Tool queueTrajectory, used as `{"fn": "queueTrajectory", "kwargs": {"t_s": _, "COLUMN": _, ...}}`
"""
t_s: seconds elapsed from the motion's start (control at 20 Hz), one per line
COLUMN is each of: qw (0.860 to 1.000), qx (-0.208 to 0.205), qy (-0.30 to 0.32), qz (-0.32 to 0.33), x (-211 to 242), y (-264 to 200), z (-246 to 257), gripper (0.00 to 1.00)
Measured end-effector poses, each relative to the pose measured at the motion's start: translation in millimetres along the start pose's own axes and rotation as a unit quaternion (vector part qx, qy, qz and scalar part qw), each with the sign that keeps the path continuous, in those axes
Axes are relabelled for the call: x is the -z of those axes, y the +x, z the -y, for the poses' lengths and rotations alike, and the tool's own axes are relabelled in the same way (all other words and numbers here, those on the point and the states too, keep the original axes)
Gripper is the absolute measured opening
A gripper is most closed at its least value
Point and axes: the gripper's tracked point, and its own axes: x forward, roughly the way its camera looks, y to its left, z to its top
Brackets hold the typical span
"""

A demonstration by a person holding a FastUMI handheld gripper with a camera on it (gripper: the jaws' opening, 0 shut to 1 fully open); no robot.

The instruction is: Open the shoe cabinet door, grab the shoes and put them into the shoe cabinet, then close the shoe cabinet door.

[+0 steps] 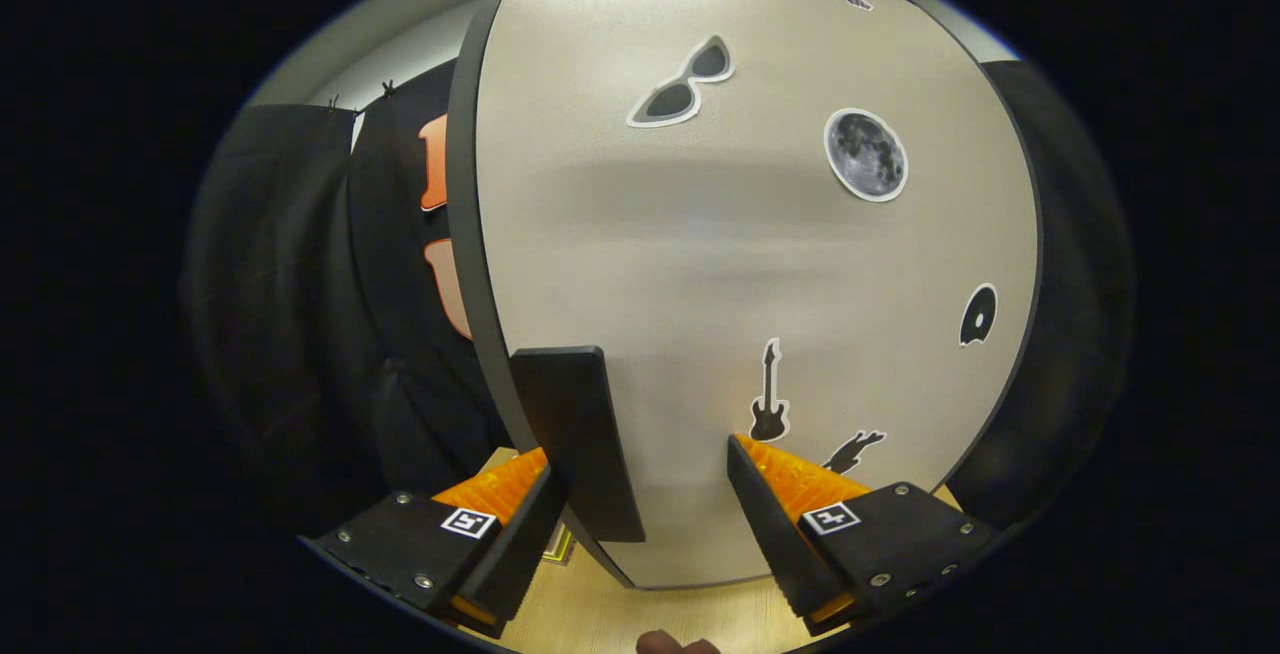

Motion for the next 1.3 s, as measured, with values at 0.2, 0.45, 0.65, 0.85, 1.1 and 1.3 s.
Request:
{"fn": "queueTrajectory", "kwargs": {"t_s": 0.2, "qw": 0.999, "qx": 0.001, "qy": 0.027, "qz": -0.025, "x": 11, "y": -1, "z": -6, "gripper": 0.96}}
{"fn": "queueTrajectory", "kwargs": {"t_s": 0.45, "qw": 0.998, "qx": -0.003, "qy": 0.054, "qz": -0.033, "x": 20, "y": -27, "z": -13, "gripper": 0.95}}
{"fn": "queueTrajectory", "kwargs": {"t_s": 0.65, "qw": 0.998, "qx": -0.005, "qy": 0.048, "qz": -0.033, "x": 28, "y": -66, "z": -21, "gripper": 0.95}}
{"fn": "queueTrajectory", "kwargs": {"t_s": 0.85, "qw": 1.000, "qx": 0.001, "qy": 0.018, "qz": -0.021, "x": 31, "y": -116, "z": -22, "gripper": 0.95}}
{"fn": "queueTrajectory", "kwargs": {"t_s": 1.1, "qw": 1.000, "qx": -0.002, "qy": 0.003, "qz": -0.001, "x": 31, "y": -181, "z": -9, "gripper": 0.95}}
{"fn": "queueTrajectory", "kwargs": {"t_s": 1.3, "qw": 1.000, "qx": 0.000, "qy": 0.021, "qz": 0.015, "x": 28, "y": -228, "z": 21, "gripper": 0.95}}
